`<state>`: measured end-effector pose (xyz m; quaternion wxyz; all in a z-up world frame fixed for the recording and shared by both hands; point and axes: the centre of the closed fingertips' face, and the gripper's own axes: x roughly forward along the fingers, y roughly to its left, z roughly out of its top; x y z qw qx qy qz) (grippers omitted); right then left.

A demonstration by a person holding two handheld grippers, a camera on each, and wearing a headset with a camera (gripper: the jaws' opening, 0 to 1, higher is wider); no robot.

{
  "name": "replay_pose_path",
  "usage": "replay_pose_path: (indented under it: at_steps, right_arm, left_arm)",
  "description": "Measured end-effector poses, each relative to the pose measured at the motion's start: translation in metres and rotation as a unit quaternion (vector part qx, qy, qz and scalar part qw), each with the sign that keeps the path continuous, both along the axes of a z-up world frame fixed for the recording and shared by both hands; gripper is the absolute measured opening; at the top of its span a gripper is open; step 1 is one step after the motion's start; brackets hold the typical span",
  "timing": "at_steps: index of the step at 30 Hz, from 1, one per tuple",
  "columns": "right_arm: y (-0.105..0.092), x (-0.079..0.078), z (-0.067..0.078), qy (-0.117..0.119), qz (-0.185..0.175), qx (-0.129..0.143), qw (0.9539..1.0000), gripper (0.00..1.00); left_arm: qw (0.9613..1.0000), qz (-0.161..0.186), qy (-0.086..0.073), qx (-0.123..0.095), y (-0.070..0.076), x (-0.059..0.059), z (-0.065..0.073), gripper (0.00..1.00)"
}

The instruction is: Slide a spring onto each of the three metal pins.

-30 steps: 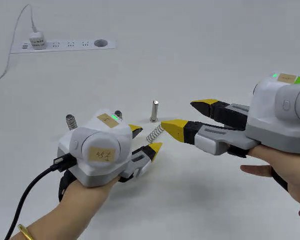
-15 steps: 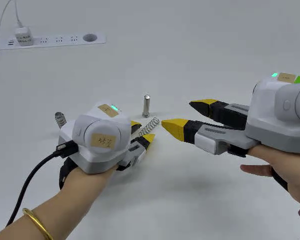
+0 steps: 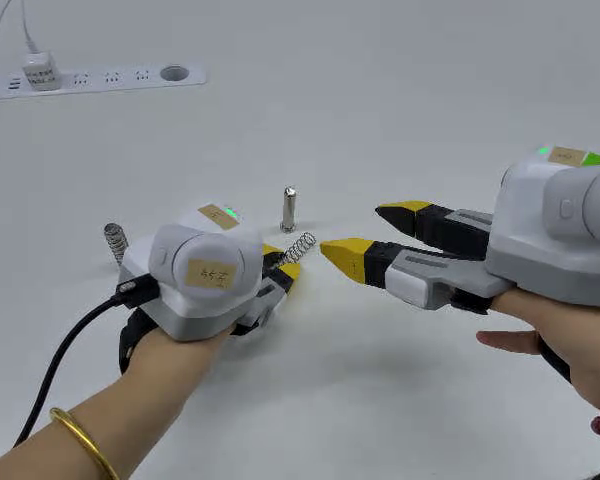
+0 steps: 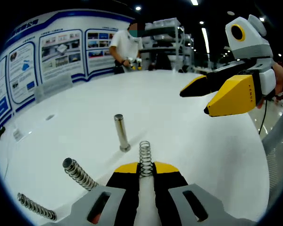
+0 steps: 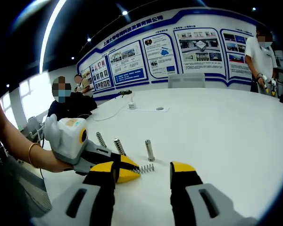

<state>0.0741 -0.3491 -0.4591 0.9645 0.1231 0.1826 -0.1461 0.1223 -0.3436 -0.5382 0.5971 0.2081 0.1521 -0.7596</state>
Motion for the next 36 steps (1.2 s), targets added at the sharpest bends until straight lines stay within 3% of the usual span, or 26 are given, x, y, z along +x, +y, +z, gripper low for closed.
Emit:
replay_pose_path:
  at_steps: [9, 13, 18, 26, 36]
  right_arm:
    - [0.000, 0.000, -0.001, -0.002, -0.005, 0.012, 0.9999, 0.48]
    - [-0.001, 0.001, 0.003, -0.009, -0.007, 0.019, 0.9998, 0.48]
    - [-0.001, 0.004, 0.009, -0.020, -0.009, 0.036, 0.9991, 0.47]
    - [0.003, 0.013, 0.021, -0.051, -0.007, 0.081, 0.9953, 0.43]
    - [0.014, 0.028, 0.033, -0.091, 0.006, 0.151, 0.9842, 0.35]
  left_arm:
    - [0.9999, -0.007, 0.007, 0.003, 0.005, -0.002, 0.001, 0.09]
    - [0.9999, -0.011, 0.011, -0.006, 0.008, -0.004, 0.009, 0.09]
    - [0.9993, -0.013, 0.018, -0.030, 0.012, -0.005, 0.026, 0.10]
    - [0.9957, -0.006, 0.052, -0.077, 0.022, -0.003, 0.058, 0.10]
    - [0.9888, -0.002, 0.082, -0.125, 0.031, -0.003, 0.092, 0.10]
